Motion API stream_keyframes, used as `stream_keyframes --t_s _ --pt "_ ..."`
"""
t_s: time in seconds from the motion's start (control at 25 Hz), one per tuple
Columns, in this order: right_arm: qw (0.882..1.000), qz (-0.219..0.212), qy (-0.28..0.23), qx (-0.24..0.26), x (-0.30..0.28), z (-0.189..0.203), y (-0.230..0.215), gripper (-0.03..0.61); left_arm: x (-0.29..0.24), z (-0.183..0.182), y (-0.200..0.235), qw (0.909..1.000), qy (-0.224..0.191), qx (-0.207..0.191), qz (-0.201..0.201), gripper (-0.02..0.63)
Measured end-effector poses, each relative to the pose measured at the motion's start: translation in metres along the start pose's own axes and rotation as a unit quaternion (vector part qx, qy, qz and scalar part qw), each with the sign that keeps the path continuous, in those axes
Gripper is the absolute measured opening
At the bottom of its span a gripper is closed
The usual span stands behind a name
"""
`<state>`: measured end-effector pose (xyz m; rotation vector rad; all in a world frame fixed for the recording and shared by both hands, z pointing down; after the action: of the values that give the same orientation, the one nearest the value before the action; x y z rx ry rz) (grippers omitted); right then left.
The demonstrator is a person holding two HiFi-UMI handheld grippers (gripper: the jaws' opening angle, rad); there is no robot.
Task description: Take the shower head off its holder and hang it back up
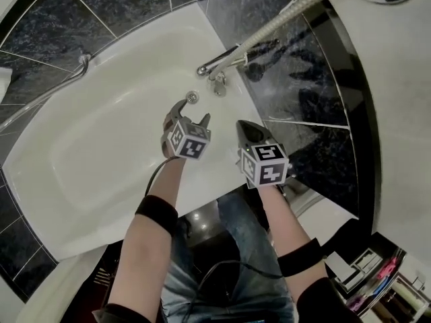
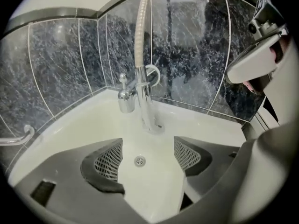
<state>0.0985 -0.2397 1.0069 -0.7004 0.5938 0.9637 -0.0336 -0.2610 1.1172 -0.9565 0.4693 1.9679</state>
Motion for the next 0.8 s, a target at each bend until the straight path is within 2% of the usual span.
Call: stream_keyframes --t_s 0.12,0.16,0.2,0.32,0.4,0.6,0.8 --pt "1.0 -0.003 0.004 -0.002 0.021 -0.009 0.013 0.021 0.05 -0.011 0.005 0.9999 -0.003 0.001 -0.015 0.333" --pt "1.0 -0.003 0.006 -0.001 0.03 -0.014 0.017 0.02 0.071 -0.017 0.007 0.9998 -0.006 0.002 -0.021 0.309" --pt "1.0 -0.002 0.007 0.0 0.04 -0.019 0.022 0.02 0.093 -0.022 0.01 0.9995 -0.009 0.005 -0.029 0.264" --pt "1.0 -0.011 0.009 0.01 0.07 -0.043 0.041 0.021 0.166 -0.038 0.026 0.9973 -0.02 0.015 -0.068 0.061" --pt "1.0 -0.021 0.009 0.022 0.089 -0.062 0.056 0.021 0.219 -0.048 0.037 0.9949 -0.026 0.029 -0.093 0.006" --pt "0.997 -0.041 0.016 0.063 0.15 -0.102 0.097 0.021 0.356 -0.067 0.053 0.9849 -0.041 0.088 -0.143 0.006" --pt "0.992 -0.072 -0.002 0.103 0.2 -0.14 0.146 0.021 0.49 -0.079 0.074 0.9672 -0.069 0.127 -0.209 0.006"
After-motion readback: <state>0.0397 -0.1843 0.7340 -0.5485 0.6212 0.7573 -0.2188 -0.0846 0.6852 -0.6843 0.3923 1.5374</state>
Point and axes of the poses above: the fingertips, and each gripper's own axes: x backward along the fingers, y to its left, z out of its underside, the point moved 3 cm from there along x, backward along the fingers, and after that the axes turned 5 degrees about -x, right-handed, at the moved point
